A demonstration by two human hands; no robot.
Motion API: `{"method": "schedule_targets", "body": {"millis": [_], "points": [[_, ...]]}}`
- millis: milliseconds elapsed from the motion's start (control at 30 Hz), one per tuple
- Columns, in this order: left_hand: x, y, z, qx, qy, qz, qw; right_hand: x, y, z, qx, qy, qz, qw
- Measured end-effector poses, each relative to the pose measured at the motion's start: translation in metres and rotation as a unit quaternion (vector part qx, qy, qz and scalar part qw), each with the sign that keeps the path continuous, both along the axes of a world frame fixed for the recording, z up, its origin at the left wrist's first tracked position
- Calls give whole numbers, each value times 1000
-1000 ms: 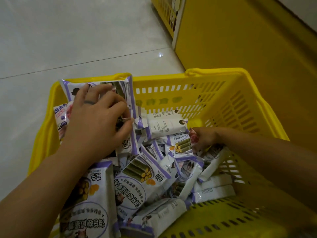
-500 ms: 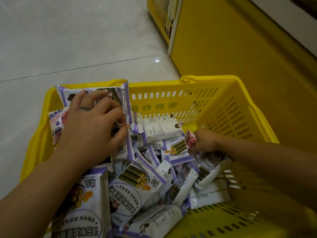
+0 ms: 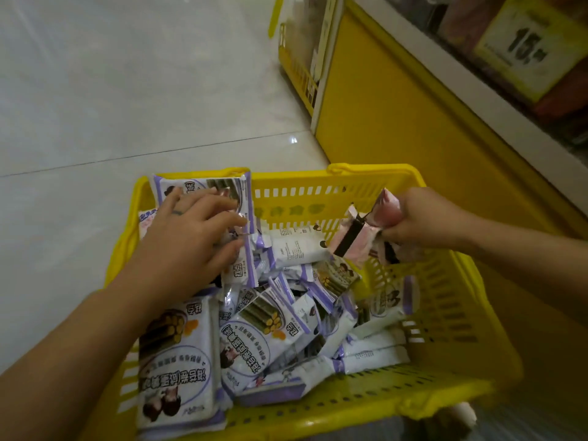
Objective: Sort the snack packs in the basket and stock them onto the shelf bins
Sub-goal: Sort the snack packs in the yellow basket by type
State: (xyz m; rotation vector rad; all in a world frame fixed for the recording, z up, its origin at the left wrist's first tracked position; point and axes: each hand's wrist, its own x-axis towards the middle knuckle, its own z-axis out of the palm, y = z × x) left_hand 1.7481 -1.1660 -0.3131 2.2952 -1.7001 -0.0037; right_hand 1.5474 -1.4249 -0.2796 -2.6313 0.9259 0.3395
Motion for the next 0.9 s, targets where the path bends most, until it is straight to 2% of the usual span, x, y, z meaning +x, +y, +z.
{"method": "schedule_targets", "body": {"millis": [100, 200, 267, 333, 500, 567, 633, 767, 900], "points": [[-5, 14, 12, -44, 70, 10, 997, 17, 34, 28, 132, -51, -8, 990], [-7, 33, 23, -82, 221, 36, 971, 39, 73, 40, 256, -76, -1, 964], [-13, 46, 31, -70, 317, 47, 945, 53, 98, 45, 302, -65, 24, 951], [-21, 57, 36, -20, 350, 38, 936, 62, 121, 44, 342, -45, 37, 938], [-25, 89, 33, 70, 337, -1, 939, 57, 167, 15, 446, -26, 36, 894], [-24, 102, 29, 138, 281, 20, 950, 49, 177, 1, 446, -19, 32, 894], [-29, 112, 22, 187, 206, 41, 960, 41, 183, -7, 412, -11, -3, 911], [-51, 115, 15, 157, 112, 12, 981, 27, 192, -18, 425, -27, -44, 904], [-64, 110, 10, 148, 51, -13, 988, 18, 204, -24, 387, -3, 23, 922]]}}
